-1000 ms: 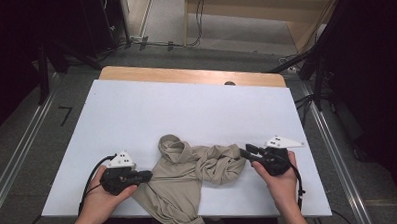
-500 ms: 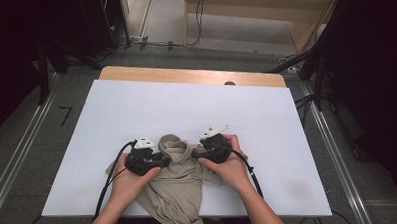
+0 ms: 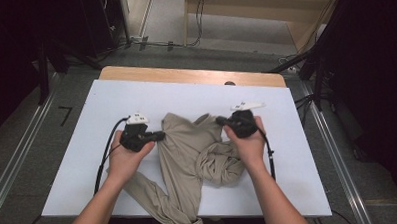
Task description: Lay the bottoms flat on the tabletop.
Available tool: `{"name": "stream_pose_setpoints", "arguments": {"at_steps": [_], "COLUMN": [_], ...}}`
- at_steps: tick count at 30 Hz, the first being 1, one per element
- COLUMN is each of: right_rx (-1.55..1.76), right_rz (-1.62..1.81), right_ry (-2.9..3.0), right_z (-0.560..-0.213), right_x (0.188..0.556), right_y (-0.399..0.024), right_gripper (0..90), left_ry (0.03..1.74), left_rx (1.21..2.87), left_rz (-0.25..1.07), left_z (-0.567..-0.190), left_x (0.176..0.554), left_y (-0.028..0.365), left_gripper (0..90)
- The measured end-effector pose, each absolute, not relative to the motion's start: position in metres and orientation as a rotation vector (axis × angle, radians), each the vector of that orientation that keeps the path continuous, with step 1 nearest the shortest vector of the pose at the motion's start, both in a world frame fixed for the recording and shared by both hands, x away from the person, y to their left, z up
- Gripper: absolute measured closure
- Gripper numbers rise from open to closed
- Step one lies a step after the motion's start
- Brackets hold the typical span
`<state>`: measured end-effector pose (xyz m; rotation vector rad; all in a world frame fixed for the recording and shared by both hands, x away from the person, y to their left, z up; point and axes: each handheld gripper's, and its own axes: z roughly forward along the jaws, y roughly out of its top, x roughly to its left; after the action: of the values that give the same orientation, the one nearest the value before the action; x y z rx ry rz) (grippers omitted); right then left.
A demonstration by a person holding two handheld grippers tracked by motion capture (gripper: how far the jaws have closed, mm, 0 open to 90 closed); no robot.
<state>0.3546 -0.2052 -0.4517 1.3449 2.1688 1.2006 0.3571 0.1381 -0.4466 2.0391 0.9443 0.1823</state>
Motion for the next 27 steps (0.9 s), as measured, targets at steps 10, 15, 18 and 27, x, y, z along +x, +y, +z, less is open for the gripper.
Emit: {"name": "stream_pose_setpoints", "arguments": {"at_steps": [10, 15, 18, 27], "right_rx": [1.475, 1.523, 1.453, 1.249], "right_rz": [1.232, 1.177, 1.180, 1.217], "right_ry": [1.889, 1.959, 2.036, 2.268], "right_z": [-0.413, -0.446, -0.458, -0.479], "right_x": [0.419, 0.413, 0.391, 0.329], "right_y": [-0.238, -0.234, -0.230, -0.184], "right_gripper": [67.1, 42.2, 41.6, 36.0], "left_ry": [1.043, 1.032, 1.017, 0.937], "left_rx": [1.900, 1.970, 1.982, 2.102], "left_rz": [0.225, 0.193, 0.195, 0.144], "left_z": [-0.432, -0.454, -0.461, -0.484], "left_x": [0.435, 0.421, 0.404, 0.338], "left_y": [0.133, 0.134, 0.138, 0.127], "left_gripper": [78.9, 46.6, 42.3, 57.2]}}
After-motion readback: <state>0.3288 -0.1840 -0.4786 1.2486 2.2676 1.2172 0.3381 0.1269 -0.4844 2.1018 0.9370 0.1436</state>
